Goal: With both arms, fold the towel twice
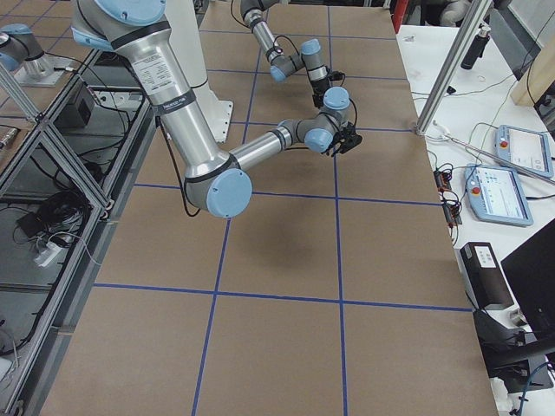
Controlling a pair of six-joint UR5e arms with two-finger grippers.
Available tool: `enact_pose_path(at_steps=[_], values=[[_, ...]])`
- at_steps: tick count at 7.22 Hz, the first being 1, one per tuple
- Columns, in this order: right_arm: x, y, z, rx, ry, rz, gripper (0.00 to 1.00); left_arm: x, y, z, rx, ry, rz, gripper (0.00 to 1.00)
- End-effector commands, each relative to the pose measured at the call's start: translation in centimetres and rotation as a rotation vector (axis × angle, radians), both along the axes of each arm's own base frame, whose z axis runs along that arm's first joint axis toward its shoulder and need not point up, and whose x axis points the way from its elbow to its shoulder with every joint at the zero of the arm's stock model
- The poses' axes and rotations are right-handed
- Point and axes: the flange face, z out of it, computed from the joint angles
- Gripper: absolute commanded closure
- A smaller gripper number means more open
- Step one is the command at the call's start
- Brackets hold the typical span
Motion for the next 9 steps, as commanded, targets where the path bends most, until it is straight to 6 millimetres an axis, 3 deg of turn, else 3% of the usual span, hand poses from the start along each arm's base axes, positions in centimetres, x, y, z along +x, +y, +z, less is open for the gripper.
enact_pose_path(at_steps=[1, 3, 5, 7, 9], values=[[0.0, 0.0, 0.0, 0.001, 0.0, 0.001, 0.0, -1.0, -0.7, -0.9, 0.01, 0.014, -0.01, 0.0], [0.6, -0.3, 0.3, -0.007, -0.002, 0.002, 0.0, -1.4, -0.9, -2.0, 0.016, 0.031, -0.015, 0.0], [2.7, -1.0, 1.3, -0.003, -0.004, -0.011, 0.0, -0.7, -0.3, -3.6, 0.011, 0.049, -0.009, 0.0], [3.2, -1.1, 1.7, -0.002, -0.002, -0.015, 0.0, 0.9, 2.1, -5.0, -0.037, 0.092, 0.009, 0.0], [4.0, -1.3, 2.2, -0.005, -0.004, -0.02, 0.0, 3.2, 5.1, -4.9, -0.035, 0.093, 0.032, 0.0]])
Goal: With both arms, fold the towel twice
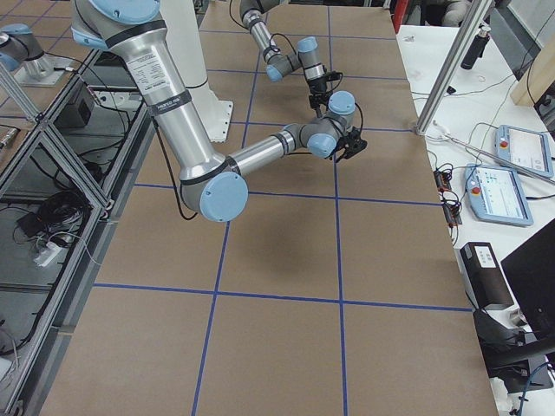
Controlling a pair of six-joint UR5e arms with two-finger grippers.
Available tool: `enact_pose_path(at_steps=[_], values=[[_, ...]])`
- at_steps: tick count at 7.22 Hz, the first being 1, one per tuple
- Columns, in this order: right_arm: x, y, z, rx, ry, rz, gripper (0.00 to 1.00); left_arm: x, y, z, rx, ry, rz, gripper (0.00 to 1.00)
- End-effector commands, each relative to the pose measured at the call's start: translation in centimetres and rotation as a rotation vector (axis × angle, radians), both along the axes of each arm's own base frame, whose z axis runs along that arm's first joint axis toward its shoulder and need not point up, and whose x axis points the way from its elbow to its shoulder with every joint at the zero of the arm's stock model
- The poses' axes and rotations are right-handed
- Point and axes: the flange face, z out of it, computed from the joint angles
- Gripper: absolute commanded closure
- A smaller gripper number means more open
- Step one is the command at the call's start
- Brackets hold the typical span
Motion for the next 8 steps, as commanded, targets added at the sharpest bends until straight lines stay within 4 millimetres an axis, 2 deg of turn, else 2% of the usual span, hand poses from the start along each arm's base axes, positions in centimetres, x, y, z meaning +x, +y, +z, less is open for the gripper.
enact_pose_path(at_steps=[1, 3, 4, 8], values=[[0.6, -0.1, 0.3, 0.001, 0.001, -0.001, 0.0, 1.7, 2.1, 0.0, 0.001, 0.001, 0.009, 0.0], [1.1, 0.6, 0.0, 0.009, -0.006, -0.002, 0.0, 2.6, 3.3, 0.1, 0.001, -0.001, 0.023, 0.0], [1.0, 0.6, 0.2, 0.007, -0.004, -0.003, 0.0, 2.6, 3.5, 0.8, -0.001, -0.01, 0.025, 0.0], [1.0, 0.4, 0.6, 0.015, 0.005, -0.008, 0.0, 2.6, 3.6, 0.9, 0.003, -0.011, 0.034, 0.0]])
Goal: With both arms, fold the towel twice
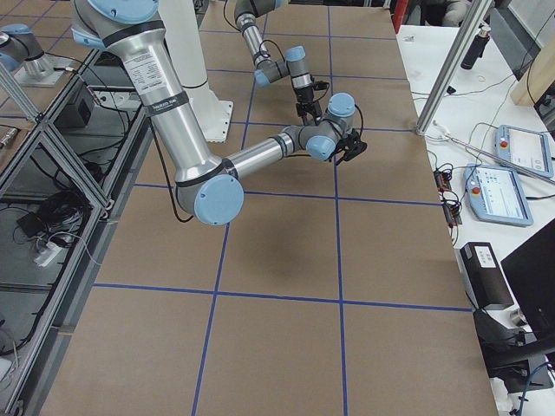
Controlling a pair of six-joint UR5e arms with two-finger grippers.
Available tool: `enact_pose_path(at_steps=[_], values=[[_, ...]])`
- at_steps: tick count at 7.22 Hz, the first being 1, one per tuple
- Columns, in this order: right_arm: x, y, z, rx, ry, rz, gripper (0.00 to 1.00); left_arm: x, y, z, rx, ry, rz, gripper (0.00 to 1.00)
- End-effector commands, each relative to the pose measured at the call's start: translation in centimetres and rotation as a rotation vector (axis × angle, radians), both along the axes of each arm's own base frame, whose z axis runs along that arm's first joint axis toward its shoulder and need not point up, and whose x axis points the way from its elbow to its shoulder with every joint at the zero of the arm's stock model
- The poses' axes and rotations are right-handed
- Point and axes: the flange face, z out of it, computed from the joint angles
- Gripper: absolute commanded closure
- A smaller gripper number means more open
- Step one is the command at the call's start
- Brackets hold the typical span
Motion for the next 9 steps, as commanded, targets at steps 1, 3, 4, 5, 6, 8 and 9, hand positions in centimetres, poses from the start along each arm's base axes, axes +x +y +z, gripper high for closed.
enact_pose_path(at_steps=[1, 3, 4, 5, 6, 8, 9], values=[[0.0, 0.0, 0.1, 0.006, 0.003, -0.003, 0.0, -0.4, 0.0, -0.4, 0.006, 0.009, 0.004, 0.0], [0.0, -0.1, 0.1, 0.019, 0.008, -0.006, 0.0, -1.9, 0.8, -0.2, 0.015, 0.025, 0.008, 0.0], [0.0, -0.1, 0.1, 0.019, 0.008, -0.008, 0.0, -2.1, 0.8, -0.4, 0.014, 0.029, 0.024, 0.0], [0.9, -0.6, 0.1, 0.018, 0.009, 0.003, 0.0, -4.0, 0.6, -0.8, 0.022, 0.053, 0.027, 0.0], [2.1, -1.3, 0.2, 0.018, 0.011, 0.02, 0.0, -8.1, -0.4, 0.9, 0.018, 0.059, 0.029, 0.0], [5.6, -2.2, 1.3, 0.096, 0.016, -0.033, 0.0, -18.2, -4.9, 6.5, 0.063, -0.008, 0.036, 0.0], [9.3, -3.1, 2.3, 0.152, 0.01, -0.07, 0.0, -23.1, -4.9, 11.4, 0.151, -0.094, 0.061, 0.0]])
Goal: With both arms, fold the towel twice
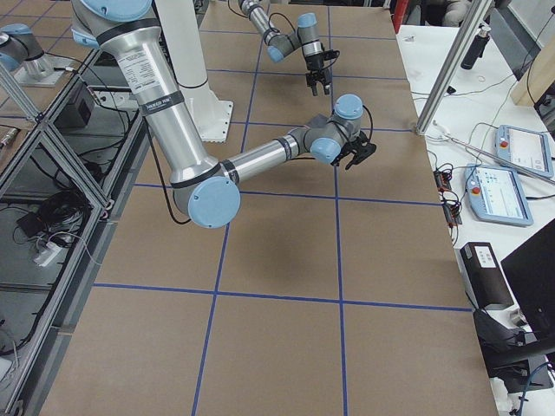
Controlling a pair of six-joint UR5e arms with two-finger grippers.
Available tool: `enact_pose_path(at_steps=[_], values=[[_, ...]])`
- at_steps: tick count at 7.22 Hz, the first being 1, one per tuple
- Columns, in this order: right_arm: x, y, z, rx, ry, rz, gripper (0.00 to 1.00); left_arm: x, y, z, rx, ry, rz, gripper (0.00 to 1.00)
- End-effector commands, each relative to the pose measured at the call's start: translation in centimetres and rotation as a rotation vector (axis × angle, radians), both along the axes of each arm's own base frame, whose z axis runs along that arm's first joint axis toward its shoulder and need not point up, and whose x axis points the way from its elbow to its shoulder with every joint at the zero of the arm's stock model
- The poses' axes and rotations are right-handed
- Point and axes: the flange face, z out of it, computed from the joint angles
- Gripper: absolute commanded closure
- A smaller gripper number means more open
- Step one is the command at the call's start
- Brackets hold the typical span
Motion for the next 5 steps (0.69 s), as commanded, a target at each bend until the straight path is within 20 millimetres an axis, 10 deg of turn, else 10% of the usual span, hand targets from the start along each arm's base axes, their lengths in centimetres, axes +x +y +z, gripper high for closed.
enact_pose_path(at_steps=[1, 3, 5], values=[[7.2, -1.0, 2.4, 0.152, 0.024, -0.06, 0.0, -11.5, -1.2, 10.3, 0.176, -0.179, 0.06, 0.0], [13.0, 0.3, 8.3, 0.351, 0.122, -0.168, 0.0, -23.9, -1.9, 22.1, 0.375, -0.443, 0.146, 0.0], [17.8, 3.2, 16.2, 0.575, 0.242, -0.36, 0.0, -32.0, -1.9, 28.7, 0.517, -0.678, 0.295, 0.0]])
